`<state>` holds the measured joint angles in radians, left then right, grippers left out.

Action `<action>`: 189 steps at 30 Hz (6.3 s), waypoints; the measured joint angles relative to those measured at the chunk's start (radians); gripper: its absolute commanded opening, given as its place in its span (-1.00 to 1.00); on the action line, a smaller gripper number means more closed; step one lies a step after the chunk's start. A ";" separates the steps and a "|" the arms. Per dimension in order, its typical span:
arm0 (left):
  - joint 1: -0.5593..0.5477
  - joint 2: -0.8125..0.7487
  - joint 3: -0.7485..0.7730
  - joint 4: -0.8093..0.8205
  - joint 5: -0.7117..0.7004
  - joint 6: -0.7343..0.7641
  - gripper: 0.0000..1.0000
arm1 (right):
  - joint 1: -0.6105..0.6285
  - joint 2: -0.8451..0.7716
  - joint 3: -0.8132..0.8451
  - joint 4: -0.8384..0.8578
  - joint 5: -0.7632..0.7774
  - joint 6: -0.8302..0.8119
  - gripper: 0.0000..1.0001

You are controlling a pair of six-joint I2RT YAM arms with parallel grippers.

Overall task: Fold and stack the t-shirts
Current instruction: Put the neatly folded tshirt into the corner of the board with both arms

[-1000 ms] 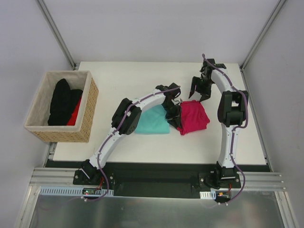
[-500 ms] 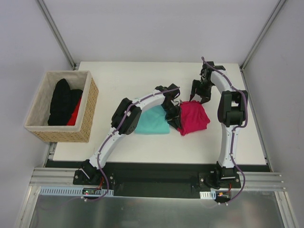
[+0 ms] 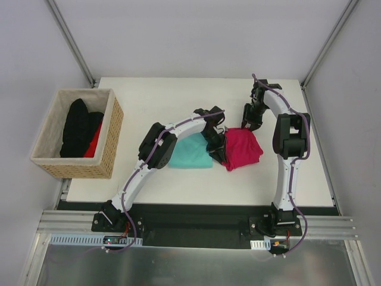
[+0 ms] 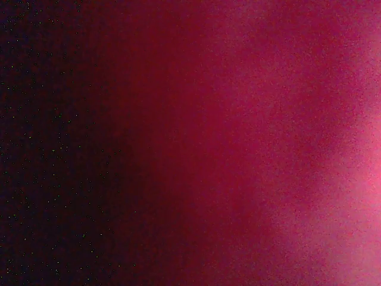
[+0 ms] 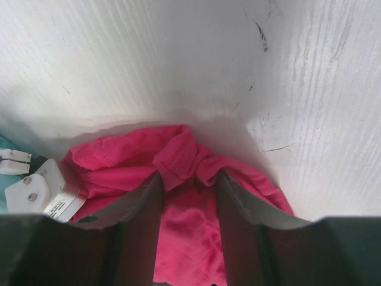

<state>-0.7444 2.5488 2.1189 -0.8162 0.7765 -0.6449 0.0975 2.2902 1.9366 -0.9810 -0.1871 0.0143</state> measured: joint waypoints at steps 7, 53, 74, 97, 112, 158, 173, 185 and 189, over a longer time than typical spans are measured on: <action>0.003 -0.010 -0.026 0.007 -0.005 -0.002 -1.00 | 0.000 0.024 0.012 -0.018 0.004 0.004 -0.90; 0.032 -0.073 -0.019 -0.003 -0.132 -0.002 -1.00 | 0.029 0.029 0.142 -0.076 -0.018 0.008 -0.98; 0.033 -0.129 0.003 -0.004 -0.159 -0.002 -1.00 | 0.044 0.029 0.184 -0.082 -0.037 0.011 -0.98; 0.032 -0.103 -0.003 -0.004 -0.123 -0.003 -0.62 | 0.044 0.029 0.184 -0.082 -0.039 0.010 -0.98; 0.033 -0.069 -0.015 -0.006 -0.106 -0.002 -0.18 | 0.044 0.029 0.184 -0.085 -0.045 0.011 -0.98; 0.033 0.026 -0.029 0.183 0.026 -0.128 -0.70 | 0.058 -0.008 0.184 -0.117 -0.072 0.010 -0.98; 0.034 -0.006 -0.093 0.236 0.010 -0.144 -1.00 | 0.060 -0.019 0.184 -0.118 -0.082 0.011 -0.98; 0.076 -0.103 -0.190 0.224 -0.098 -0.150 -1.00 | 0.063 -0.019 0.184 -0.114 -0.090 0.022 -0.98; 0.084 -0.118 -0.203 0.224 -0.114 -0.148 -1.00 | 0.063 -0.023 0.184 -0.112 -0.091 0.027 -0.98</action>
<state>-0.6601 2.4310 1.9156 -0.5926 0.6621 -0.7933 0.1604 2.2673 2.1204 -1.0927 -0.2783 0.0410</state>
